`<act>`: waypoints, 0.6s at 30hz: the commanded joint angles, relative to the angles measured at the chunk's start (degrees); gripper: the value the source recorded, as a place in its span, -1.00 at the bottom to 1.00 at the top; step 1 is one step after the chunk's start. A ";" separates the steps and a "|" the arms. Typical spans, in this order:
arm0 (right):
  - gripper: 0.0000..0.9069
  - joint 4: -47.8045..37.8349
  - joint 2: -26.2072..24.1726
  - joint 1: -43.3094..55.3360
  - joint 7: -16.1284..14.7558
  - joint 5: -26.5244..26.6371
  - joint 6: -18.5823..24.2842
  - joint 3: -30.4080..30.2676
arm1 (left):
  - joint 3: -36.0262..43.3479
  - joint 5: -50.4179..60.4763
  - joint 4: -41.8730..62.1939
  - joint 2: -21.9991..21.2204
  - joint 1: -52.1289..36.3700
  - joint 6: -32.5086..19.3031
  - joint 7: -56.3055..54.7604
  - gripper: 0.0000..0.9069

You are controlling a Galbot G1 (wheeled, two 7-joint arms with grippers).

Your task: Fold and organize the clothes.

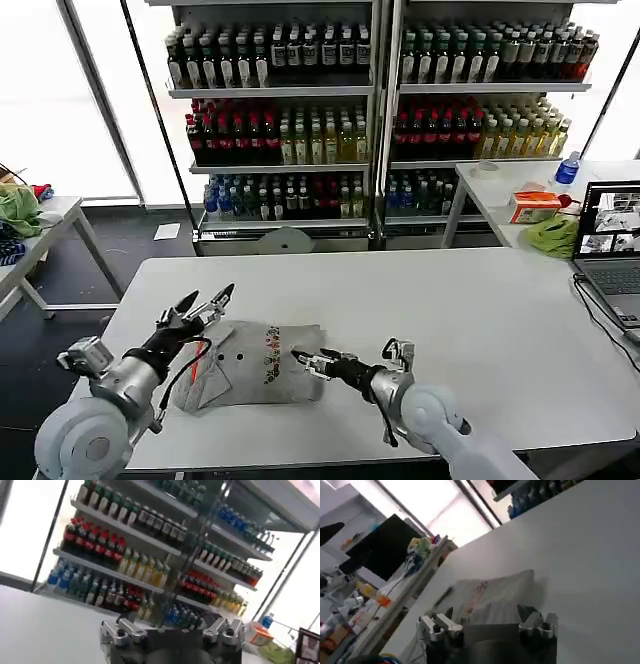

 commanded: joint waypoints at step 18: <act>1.00 -2.85 2.79 0.69 9.90 -4.40 6.51 -2.68 | -4.76 1.64 -1.72 -0.56 5.66 0.15 0.50 1.00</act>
